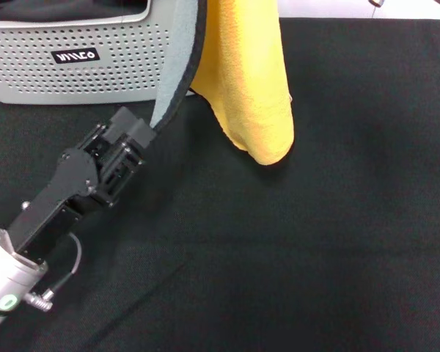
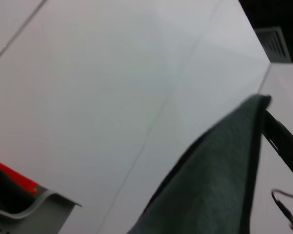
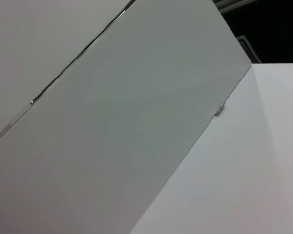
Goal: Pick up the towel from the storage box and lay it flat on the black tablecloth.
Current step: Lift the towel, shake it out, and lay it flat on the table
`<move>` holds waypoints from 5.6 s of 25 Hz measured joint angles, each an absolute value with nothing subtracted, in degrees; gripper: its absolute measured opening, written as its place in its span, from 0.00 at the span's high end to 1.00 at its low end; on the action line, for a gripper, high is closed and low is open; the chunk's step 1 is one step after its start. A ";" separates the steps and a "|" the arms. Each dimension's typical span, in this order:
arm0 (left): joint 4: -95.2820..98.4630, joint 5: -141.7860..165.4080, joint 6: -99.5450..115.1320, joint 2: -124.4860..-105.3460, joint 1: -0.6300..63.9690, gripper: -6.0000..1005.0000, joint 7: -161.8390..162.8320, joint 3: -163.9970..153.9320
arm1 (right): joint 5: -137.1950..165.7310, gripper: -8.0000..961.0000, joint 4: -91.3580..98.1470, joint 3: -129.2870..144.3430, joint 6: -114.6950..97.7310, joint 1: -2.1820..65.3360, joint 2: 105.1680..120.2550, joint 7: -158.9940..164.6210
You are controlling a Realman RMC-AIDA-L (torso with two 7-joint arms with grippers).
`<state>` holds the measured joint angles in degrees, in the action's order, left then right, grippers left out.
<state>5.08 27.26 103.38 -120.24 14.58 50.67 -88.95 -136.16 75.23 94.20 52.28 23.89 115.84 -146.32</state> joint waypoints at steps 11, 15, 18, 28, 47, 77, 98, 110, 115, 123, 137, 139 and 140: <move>5.15 28.16 100.54 -120.43 15.82 0.52 40.37 -88.95 | -135.34 0.98 74.46 94.38 50.13 25.06 115.87 -146.39; 5.21 28.19 100.14 -120.62 15.84 0.52 37.29 -89.25 | -134.97 0.98 74.30 94.33 49.65 25.72 115.92 -146.39; 5.21 28.21 99.92 -120.67 15.94 0.52 35.46 -90.11 | -134.92 0.98 73.65 94.17 49.60 26.64 115.93 -146.39; 5.58 28.10 97.62 -120.76 16.52 0.52 31.82 -91.39 | -135.25 0.98 71.96 94.44 49.48 28.43 116.10 -146.39; 5.65 25.85 96.93 -120.76 16.27 0.53 27.66 -90.90 | -135.47 0.98 72.45 96.07 49.54 28.81 116.19 -146.33; 5.21 24.46 97.65 -120.76 15.55 0.94 29.41 -91.32 | -135.53 0.98 72.69 96.00 49.77 27.09 116.19 -145.89; 5.49 24.40 98.36 -120.76 14.76 0.81 29.44 -91.31 | -136.01 0.98 72.86 95.99 49.92 26.73 116.19 -145.90; 5.10 24.03 99.05 -120.76 14.39 0.76 29.44 -91.32 | -136.06 0.98 73.54 96.07 49.92 26.18 116.19 -145.90; 5.10 24.01 99.06 -120.76 14.41 0.78 29.44 -91.32 | -136.06 0.98 73.57 96.12 49.96 26.19 116.19 -145.90; 5.41 24.24 99.14 -120.76 14.42 0.91 30.30 -91.31 | -136.06 0.98 73.66 96.42 50.06 26.19 116.19 -145.84; 5.22 17.80 106.30 -119.28 14.07 0.99 41.34 -90.71 | -134.93 0.98 76.00 97.10 50.09 20.73 115.80 -141.27; 5.36 17.79 107.85 -118.75 13.67 0.99 42.47 -90.71 | -133.60 0.98 76.85 97.21 50.09 19.14 115.73 -139.01; 5.47 17.77 108.72 -118.33 13.36 0.99 43.44 -90.69 | -132.60 0.98 77.41 97.28 50.08 18.12 115.70 -137.33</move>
<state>5.46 17.77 108.72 -118.33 13.36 43.44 -90.69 -132.60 77.41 97.28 50.08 18.12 115.70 -137.33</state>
